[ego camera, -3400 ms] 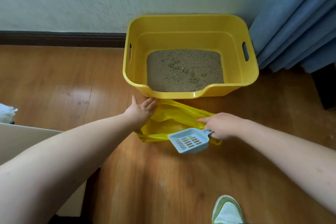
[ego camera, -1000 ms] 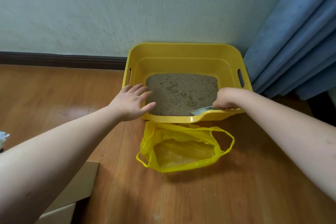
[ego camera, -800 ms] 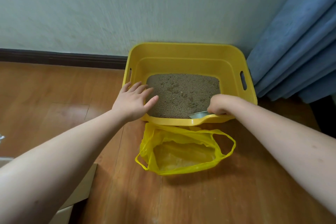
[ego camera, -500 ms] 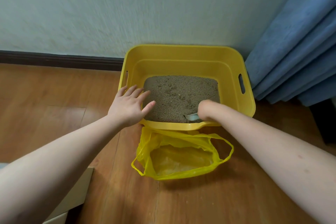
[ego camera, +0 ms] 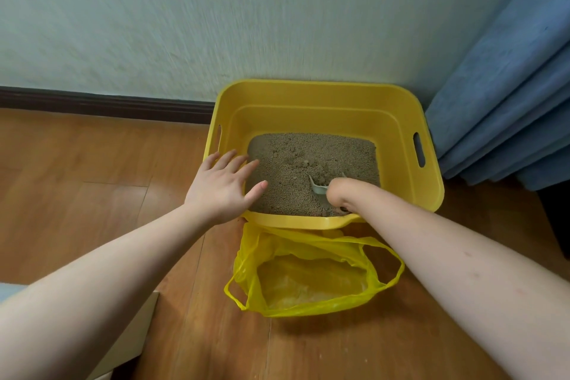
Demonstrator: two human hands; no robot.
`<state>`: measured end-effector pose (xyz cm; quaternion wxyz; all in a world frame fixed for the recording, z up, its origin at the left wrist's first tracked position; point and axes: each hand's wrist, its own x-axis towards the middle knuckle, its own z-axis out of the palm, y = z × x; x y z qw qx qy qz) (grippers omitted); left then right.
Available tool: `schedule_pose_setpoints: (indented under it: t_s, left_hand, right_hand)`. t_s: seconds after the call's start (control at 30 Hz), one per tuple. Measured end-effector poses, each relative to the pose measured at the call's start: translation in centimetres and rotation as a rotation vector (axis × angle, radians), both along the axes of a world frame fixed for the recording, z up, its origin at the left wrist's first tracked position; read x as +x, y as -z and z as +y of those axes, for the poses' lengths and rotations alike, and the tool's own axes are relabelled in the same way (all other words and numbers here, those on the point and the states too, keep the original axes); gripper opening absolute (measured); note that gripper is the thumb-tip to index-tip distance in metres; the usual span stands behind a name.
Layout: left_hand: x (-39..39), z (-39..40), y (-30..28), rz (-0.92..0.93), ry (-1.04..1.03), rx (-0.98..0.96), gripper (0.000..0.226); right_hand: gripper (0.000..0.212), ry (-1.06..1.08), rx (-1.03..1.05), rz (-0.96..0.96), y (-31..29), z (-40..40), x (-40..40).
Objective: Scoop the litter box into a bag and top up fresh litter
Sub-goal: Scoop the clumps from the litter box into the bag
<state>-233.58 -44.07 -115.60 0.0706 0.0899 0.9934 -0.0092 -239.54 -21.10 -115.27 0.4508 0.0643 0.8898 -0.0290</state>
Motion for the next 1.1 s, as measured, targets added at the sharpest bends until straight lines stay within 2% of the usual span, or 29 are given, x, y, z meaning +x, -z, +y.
schedule_pose_setpoints:
  t_s: [0.1,0.23,0.37,0.47,0.6,0.73,0.87,0.93,1.1]
  left_hand:
    - [0.0,0.0,0.0,-0.004,-0.002,-0.007,0.077]
    - [0.1,0.0,-0.2,-0.021,0.002,-0.013,0.077]
    - [0.0,0.0,-0.2,-0.027,0.002,-0.020,0.073]
    - [0.1,-0.1,-0.2,-0.028,0.001,-0.020,0.076]
    - [0.0,0.0,-0.4,-0.040,-0.004,0.000,0.077]
    - [0.2,0.0,-0.5,-0.045,0.002,-0.001,0.074]
    - [0.2,-0.1,-0.5,-0.044,0.002,-0.001,0.081]
    - [0.1,0.0,-0.5,-0.042,0.000,0.003,0.082]
    - [0.3,0.0,-0.6,-0.048,0.007,-0.003,0.083]
  right_hand:
    - [0.050,0.155,-0.084,-0.009,1.5,0.0,-1.0]
    - [0.040,0.409,-0.332,-0.008,2.5,0.4,-1.9]
    - [0.040,0.657,-0.400,0.001,3.3,0.9,-2.1]
    - [0.038,0.619,-0.450,0.020,3.6,0.9,-2.0]
    - [0.020,0.694,-0.485,0.027,3.8,1.1,-1.6]
    - [0.029,0.699,-0.557,0.117,3.1,1.5,-1.7]
    - [0.023,0.591,-0.631,0.165,2.1,2.5,-0.7]
    - [0.020,0.561,-0.623,0.175,1.6,3.1,-0.1]
    - [0.031,0.491,-0.559,0.260,0.3,4.3,-0.2]
